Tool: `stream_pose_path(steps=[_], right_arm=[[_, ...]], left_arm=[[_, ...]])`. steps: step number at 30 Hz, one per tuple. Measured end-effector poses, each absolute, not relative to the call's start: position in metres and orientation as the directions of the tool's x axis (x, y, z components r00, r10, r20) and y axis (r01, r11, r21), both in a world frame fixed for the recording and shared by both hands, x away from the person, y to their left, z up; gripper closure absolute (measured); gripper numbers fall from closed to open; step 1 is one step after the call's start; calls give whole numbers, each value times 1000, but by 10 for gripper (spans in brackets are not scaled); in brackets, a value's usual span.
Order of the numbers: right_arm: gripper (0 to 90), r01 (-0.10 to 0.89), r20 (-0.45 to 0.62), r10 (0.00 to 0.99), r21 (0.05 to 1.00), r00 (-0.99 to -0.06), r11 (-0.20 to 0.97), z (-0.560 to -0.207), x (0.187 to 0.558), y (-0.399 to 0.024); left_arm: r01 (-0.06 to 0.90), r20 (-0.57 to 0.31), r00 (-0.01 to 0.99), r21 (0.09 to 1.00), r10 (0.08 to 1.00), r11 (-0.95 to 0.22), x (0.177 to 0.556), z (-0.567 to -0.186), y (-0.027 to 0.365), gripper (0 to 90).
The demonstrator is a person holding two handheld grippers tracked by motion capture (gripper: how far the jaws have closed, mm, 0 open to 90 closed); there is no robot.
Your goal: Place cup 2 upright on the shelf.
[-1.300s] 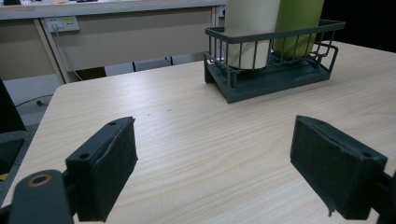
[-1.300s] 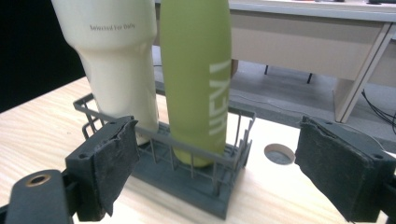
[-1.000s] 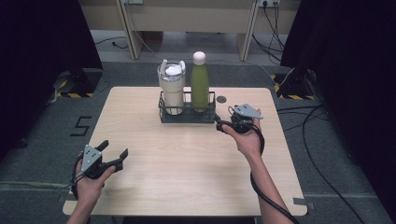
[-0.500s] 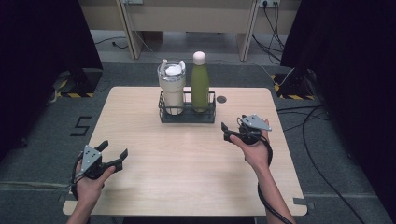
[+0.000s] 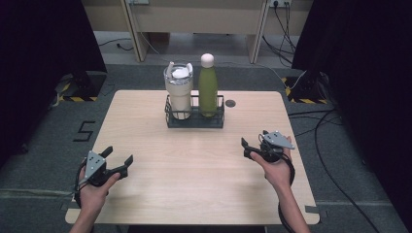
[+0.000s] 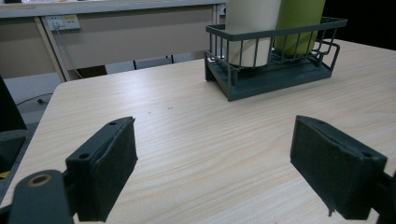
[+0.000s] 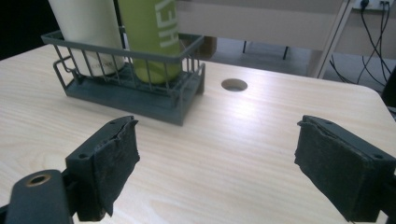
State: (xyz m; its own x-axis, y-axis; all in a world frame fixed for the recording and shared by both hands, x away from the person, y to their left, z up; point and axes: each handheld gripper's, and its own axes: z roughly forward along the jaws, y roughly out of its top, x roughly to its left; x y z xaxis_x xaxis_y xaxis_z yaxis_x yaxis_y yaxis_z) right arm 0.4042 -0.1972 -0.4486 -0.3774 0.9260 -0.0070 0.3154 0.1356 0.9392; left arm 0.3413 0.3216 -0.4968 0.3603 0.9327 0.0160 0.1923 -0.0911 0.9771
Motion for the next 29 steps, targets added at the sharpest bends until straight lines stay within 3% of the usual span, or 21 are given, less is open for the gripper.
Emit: stream_pose_path(steps=[20,29], right_arm=[[144,342,54,952,938,-303,56,-490,369,-232],[145,340,65,953,940,-297,42,-491,366,-236]], left_arm=[[193,23,358,976,934,-97,342,-498,323,140],[188,23,368,977,930,-98,342,-498,325,141]])
